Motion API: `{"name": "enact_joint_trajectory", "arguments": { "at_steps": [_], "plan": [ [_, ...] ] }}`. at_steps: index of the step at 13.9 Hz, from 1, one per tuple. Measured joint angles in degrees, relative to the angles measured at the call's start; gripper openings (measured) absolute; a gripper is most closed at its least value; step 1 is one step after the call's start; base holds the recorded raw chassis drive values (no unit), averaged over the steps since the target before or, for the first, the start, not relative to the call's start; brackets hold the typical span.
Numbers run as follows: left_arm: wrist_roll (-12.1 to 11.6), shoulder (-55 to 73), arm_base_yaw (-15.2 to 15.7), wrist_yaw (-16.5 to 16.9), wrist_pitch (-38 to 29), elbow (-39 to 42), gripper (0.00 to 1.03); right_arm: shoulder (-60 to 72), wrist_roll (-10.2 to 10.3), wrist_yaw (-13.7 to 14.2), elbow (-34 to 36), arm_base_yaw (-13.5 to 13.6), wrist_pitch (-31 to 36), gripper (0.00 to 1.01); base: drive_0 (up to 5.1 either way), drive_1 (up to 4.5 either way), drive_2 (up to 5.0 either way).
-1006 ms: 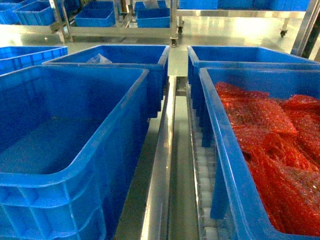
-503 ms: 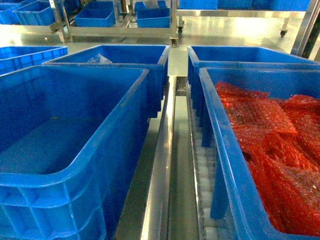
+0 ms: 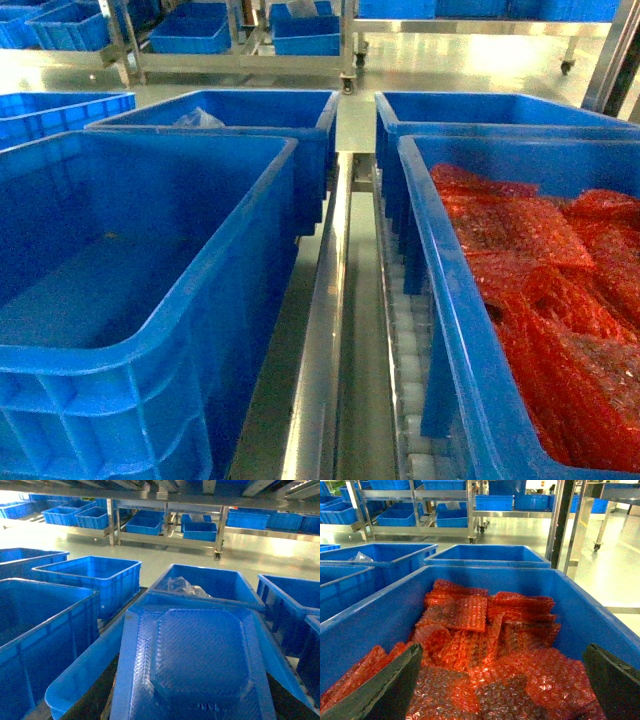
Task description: Pick blue part to blue bin on bottom shelf
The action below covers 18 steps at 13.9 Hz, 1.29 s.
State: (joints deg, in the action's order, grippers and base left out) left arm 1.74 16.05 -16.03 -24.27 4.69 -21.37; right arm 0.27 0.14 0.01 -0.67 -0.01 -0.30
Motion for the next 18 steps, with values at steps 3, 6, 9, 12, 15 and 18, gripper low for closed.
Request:
{"name": "enact_joint_trajectory", "arguments": {
  "at_steps": [3, 6, 9, 12, 15, 18],
  "plan": [
    [0.0, 0.0, 0.0, 0.0, 0.0, 0.0, 0.43, 0.0, 0.0, 0.0, 0.0, 0.0, 0.0, 0.98, 0.0, 0.00, 0.0],
    [-3.4, 1.8, -3.2, -12.2, 7.3, -1.0, 0.43, 0.0, 0.0, 0.0, 0.0, 0.0, 0.0, 0.98, 0.0, 0.00, 0.0],
    [-4.6, 9.3, -8.3, -12.2, -4.1, -1.4, 0.43, 0.0, 0.0, 0.0, 0.0, 0.0, 0.0, 0.98, 0.0, 0.00, 0.0],
    [-2.7, 36.9, -3.7, 0.2, -24.3, -7.4, 0.43, 0.0, 0.0, 0.0, 0.0, 0.0, 0.0, 0.98, 0.0, 0.00, 0.0],
    [6.1, 50.8, -3.3, 4.6, -21.7, -13.1, 0.60, 0.0, 0.0, 0.0, 0.0, 0.0, 0.0, 0.98, 0.0, 0.00, 0.0],
    [8.0, 49.4, -3.3, 4.4, -22.7, -14.0, 0.99, 0.0, 0.0, 0.0, 0.0, 0.0, 0.0, 0.98, 0.0, 0.00, 0.0]
  ]
}}
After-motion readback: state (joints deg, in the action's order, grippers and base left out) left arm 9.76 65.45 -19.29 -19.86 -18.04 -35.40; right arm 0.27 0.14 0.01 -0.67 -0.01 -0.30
